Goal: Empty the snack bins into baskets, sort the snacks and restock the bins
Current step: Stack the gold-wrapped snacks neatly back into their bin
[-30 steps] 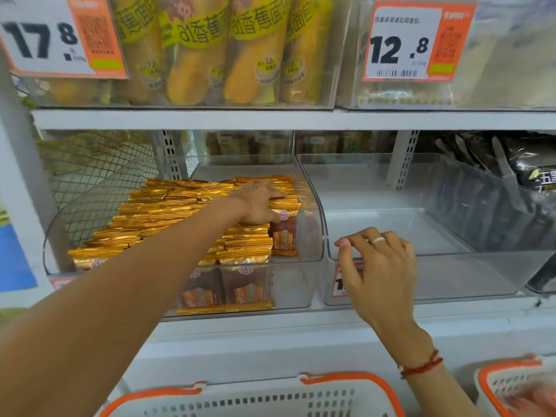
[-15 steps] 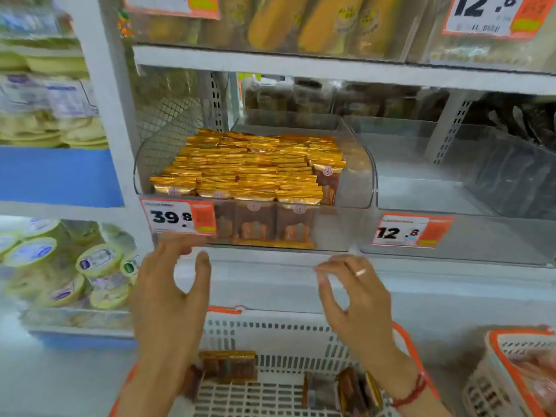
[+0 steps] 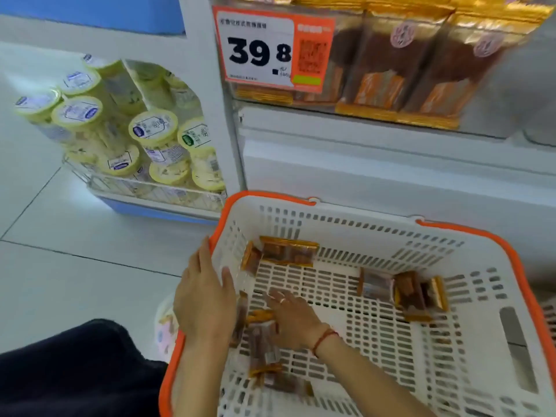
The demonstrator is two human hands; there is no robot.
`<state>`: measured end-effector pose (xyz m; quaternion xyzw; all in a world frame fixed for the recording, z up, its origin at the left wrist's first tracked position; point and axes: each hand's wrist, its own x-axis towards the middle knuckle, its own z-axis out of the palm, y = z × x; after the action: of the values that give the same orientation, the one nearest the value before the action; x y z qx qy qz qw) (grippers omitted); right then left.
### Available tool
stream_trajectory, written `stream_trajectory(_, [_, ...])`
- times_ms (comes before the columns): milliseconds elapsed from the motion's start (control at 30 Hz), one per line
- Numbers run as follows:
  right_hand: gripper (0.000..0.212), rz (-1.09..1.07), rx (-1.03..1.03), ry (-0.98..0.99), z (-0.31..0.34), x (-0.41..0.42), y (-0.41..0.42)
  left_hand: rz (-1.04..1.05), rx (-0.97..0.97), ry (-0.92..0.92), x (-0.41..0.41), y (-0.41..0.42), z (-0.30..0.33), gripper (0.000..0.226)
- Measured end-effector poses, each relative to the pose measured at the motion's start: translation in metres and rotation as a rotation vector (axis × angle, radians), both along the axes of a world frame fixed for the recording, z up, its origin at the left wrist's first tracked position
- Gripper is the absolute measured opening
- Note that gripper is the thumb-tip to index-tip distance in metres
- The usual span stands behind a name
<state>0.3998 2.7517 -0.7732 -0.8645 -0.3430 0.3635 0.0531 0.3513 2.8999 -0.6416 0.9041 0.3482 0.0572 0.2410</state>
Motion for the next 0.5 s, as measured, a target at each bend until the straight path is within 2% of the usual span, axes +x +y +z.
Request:
stream_trajectory(100, [0.084, 0.110, -0.091, -0.033, -0.020, -0.013, 0.001, -0.003, 0.022, 0.017, 0.000, 0.001, -0.003, 0.065])
stream_trajectory(167, [0.083, 0.089, 0.000, -0.088, -0.022, -0.022, -0.002, -0.006, 0.027, 0.013, 0.000, 0.001, -0.005, 0.065])
stream_trajectory(233, [0.076, 0.016, 0.095, -0.047, -0.018, -0.030, -0.007, -0.002, 0.020, 0.013, -0.001, 0.001, -0.006, 0.065])
stream_trajectory(300, [0.070, -0.139, 0.160, 0.110, -0.008, -0.034, -0.013, 0.012, 0.010, -0.004, 0.000, 0.002, -0.008, 0.066])
stream_trajectory(367, [0.075, -0.309, 0.189, 0.228, 0.007, -0.030, -0.021, 0.038, 0.003, -0.062, -0.001, 0.001, -0.009, 0.066])
stream_trajectory(500, [0.074, -0.735, 0.442, 0.495, 0.050, 0.002, -0.050, -0.036, 0.055, -0.343, 0.007, -0.015, -0.001, 0.060])
